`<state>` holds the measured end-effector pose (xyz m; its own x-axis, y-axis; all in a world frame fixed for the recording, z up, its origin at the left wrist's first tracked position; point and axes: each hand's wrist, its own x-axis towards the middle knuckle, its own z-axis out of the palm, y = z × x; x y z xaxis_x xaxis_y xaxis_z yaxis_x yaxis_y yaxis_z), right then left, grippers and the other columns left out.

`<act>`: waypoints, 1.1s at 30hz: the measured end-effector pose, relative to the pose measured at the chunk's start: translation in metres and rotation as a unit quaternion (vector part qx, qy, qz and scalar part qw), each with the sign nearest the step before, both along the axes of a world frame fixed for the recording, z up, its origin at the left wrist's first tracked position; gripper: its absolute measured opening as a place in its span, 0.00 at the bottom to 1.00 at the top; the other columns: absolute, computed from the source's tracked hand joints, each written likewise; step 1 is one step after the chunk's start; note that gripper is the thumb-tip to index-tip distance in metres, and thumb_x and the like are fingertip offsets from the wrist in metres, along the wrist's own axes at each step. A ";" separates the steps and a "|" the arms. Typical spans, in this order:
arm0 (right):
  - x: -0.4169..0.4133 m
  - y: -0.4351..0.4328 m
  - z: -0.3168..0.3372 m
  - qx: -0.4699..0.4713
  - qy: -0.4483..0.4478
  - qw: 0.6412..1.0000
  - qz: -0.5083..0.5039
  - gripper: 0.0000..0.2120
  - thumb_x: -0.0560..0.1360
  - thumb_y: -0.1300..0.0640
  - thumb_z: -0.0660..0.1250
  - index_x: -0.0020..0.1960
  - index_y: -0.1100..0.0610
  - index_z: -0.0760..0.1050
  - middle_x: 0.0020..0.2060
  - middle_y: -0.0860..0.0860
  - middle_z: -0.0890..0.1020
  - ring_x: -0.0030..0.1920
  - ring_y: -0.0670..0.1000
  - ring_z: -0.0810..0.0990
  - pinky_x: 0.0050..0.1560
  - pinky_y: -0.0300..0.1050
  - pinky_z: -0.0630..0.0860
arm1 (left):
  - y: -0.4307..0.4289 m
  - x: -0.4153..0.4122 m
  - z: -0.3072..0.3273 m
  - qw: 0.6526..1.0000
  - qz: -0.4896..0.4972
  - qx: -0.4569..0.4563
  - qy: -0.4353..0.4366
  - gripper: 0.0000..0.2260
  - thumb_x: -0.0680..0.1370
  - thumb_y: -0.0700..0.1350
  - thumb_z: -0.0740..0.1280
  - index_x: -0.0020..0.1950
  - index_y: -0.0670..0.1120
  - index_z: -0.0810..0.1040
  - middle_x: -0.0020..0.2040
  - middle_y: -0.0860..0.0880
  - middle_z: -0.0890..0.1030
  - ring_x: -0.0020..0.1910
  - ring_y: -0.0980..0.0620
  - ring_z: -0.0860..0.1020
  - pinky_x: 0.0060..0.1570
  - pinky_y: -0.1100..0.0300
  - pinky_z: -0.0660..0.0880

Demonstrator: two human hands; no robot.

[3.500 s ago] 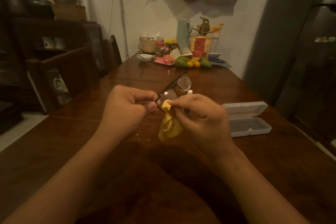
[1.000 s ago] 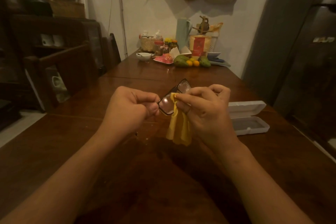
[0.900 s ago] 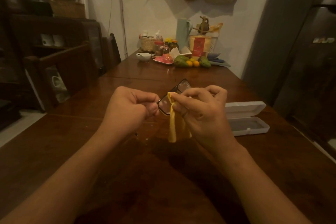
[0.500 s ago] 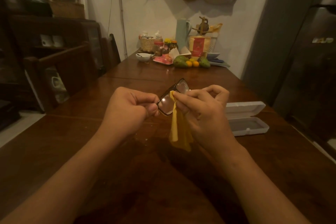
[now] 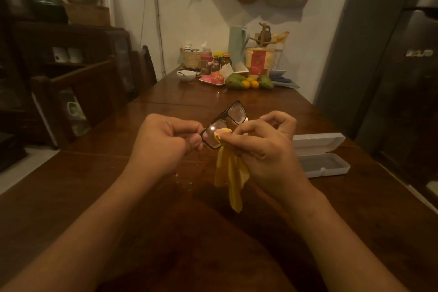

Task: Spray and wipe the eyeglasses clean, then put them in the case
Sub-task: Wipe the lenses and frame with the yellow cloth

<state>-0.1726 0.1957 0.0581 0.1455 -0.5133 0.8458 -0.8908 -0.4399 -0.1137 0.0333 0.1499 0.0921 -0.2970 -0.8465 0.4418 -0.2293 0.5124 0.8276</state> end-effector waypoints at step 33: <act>0.010 0.003 -0.001 -0.012 -0.051 0.996 -0.075 0.14 0.76 0.56 0.72 0.61 0.48 0.82 0.51 0.47 0.82 0.58 0.60 0.69 0.49 0.54 0.68 | 0.007 -0.005 0.002 1.000 -0.024 0.005 0.000 0.17 0.73 0.26 0.65 0.39 0.48 0.85 0.33 0.44 0.83 0.34 0.57 0.79 0.38 0.66 0.75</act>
